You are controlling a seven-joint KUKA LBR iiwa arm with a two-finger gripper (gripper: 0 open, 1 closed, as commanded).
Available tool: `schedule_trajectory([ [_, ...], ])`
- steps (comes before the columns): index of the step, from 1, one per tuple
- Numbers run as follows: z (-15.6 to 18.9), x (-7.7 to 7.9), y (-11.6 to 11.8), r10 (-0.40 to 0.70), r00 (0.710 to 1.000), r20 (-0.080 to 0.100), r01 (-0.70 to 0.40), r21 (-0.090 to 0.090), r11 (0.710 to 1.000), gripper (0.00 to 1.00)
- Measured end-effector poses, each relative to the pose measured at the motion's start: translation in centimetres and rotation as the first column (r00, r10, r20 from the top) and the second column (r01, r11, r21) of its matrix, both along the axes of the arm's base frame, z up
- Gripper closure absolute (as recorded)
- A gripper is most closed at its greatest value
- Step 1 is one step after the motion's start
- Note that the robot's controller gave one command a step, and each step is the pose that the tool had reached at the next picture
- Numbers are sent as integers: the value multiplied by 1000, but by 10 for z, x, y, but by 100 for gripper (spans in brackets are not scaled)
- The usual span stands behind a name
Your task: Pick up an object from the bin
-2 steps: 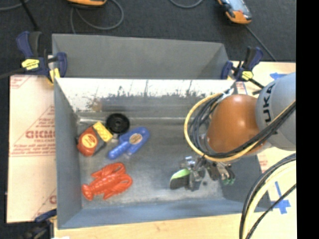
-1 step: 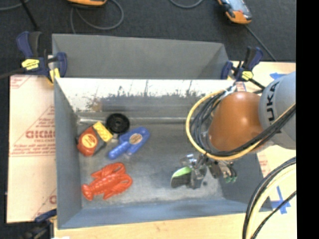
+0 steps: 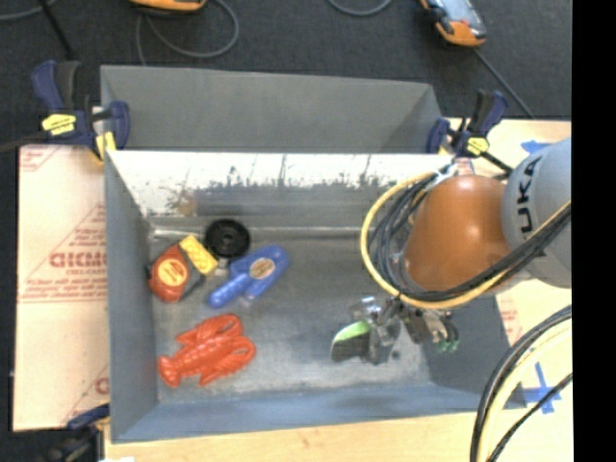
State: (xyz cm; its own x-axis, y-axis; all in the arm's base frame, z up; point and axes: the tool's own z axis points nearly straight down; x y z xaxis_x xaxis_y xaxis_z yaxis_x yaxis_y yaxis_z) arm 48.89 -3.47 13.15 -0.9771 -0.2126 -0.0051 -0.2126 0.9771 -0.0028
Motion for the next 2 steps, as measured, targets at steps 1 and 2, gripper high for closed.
schedule_trajectory([
  [1, 6, -1, 0, -1, 1000, -6, 1, 1, 1000, 100],
  [2, 18, -1, 0, -1, 1000, -6, 1, 1, 1000, 100],
])
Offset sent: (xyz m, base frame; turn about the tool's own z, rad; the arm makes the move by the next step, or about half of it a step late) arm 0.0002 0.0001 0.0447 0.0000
